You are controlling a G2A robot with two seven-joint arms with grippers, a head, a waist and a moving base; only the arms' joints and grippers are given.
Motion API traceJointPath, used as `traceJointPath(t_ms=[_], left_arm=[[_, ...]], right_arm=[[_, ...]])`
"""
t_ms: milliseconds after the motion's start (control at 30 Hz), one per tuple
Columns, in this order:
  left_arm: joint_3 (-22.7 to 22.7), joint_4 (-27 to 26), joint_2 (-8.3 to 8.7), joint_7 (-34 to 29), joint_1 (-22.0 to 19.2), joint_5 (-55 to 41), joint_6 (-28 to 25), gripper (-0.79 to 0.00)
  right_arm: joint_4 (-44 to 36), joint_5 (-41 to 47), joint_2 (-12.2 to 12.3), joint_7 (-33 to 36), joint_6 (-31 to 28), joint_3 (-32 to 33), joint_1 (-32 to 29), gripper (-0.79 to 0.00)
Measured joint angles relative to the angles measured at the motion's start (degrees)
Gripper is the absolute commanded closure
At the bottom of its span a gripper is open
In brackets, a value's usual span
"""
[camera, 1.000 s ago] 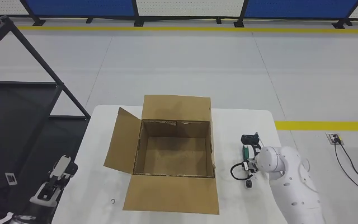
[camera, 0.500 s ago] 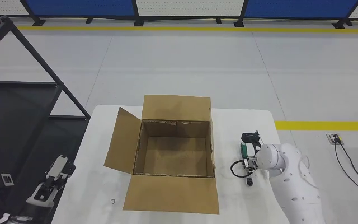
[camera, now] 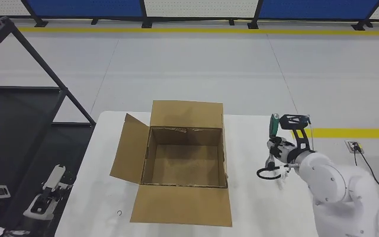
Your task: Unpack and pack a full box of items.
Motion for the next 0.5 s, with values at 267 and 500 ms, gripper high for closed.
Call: traceJointPath(t_ms=[267, 500], left_arm=[[-3.9, 2.5, -0.33, 1.4, 2.0, -3.4, -2.9, -0.785], [-7.8, 4.7, -0.61, 1.1, 3.8, -7.5, -4.6, -0.785]], right_arm=[[-8.8, -1.8, -0.4, 1.1, -2.9, -10.9, 7.2, 0.0], [-3.0, -4.1, -2.2, 1.8, -2.9, -26.4, 19.5, 0.0]])
